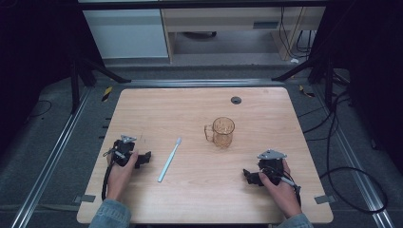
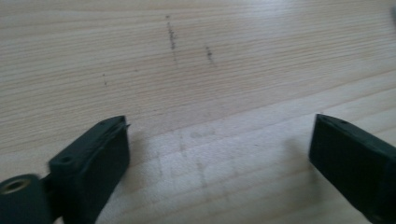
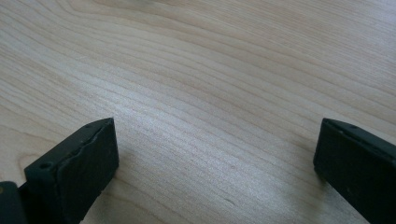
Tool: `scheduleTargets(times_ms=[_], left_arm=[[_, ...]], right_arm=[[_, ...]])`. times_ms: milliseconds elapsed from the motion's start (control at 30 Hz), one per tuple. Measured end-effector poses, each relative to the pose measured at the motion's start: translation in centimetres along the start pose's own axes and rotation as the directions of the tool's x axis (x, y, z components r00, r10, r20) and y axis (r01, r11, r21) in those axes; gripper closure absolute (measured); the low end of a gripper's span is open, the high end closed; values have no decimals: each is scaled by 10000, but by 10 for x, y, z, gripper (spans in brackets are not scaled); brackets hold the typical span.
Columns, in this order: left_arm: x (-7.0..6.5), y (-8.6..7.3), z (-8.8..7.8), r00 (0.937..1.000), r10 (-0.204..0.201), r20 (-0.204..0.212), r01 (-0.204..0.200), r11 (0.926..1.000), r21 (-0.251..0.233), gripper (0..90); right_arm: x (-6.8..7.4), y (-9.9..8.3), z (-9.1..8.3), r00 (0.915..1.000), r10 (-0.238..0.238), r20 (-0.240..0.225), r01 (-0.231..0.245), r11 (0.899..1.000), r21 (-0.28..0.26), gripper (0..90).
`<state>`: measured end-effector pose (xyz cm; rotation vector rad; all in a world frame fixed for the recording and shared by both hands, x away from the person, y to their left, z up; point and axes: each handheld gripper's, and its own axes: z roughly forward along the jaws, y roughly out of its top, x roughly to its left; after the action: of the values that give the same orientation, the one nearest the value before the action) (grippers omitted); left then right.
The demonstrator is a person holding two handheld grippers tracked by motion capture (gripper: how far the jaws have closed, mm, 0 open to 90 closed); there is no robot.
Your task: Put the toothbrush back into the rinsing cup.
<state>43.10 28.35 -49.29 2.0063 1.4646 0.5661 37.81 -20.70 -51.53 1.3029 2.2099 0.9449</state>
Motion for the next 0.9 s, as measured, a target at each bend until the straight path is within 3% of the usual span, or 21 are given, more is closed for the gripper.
scheduleTargets(times_ms=[33, 100, 167, 233, 333, 400, 467, 500, 567, 667, 767, 900], left_arm=[[0, 0, 0, 10000, 0, 0, 0, 10000, 0, 49], [-13, 11, -16, 9966, 819, 12, -819, 9966, 120, 45], [-26, 24, -32, 9890, 1479, 52, -1480, 9881, 416, 52], [-38, 37, -48, 9849, 1725, 114, -1728, 9840, 421, 65], [-53, 53, -62, 9773, 2042, 559, -2073, 9766, 570, 75], [-64, 61, -71, 9699, 2414, 312, -2430, 9681, 616, 96], [-73, 66, -79, 9631, 2644, 505, -2677, 9605, 766, 97], [-77, 67, -80, 9620, 2658, 620, -2702, 9594, 807, 96], [-85, 70, -82, 9544, 2890, 753, -2957, 9498, 1019, 96], [-93, 76, -74, 9482, 3013, 1002, -3137, 9379, 1484, 93], [-98, 79, -67, 9349, 3352, 1165, -3529, 9127, 2061, 73], [-98, 81, -54, 9291, 3364, 1539, -3669, 8911, 2670, 71]], right_arm=[[0, 0, 0, 10000, 0, 0, 0, 10000, 0, 4], [0, 0, 0, 10000, 9, -6, -9, 10000, 3, 4], [0, 0, 0, 10000, -48, 23, 48, 10000, -7, 4], [0, 0, 0, 10000, 14, -8, -14, 10000, 7, 4], [0, 0, 0, 10000, -31, 19, 31, 10000, -9, 4], [0, 0, 0, 10000, -62, 28, 62, 10000, -12, 4], [0, 0, 0, 10000, 33, 1, -33, 10000, 5, 4], [0, 0, 0, 10000, 43, 6, -43, 10000, 8, 3], [-1, 0, 0, 10000, -27, 62, 27, 10000, -24, 3], [0, 0, 0, 9999, 132, 44, -132, 9999, 22, 3], [0, 0, 0, 9999, 101, 63, -101, 9999, 14, 3], [0, 0, 0, 9999, 116, 65, -116, 9999, 22, 4]])
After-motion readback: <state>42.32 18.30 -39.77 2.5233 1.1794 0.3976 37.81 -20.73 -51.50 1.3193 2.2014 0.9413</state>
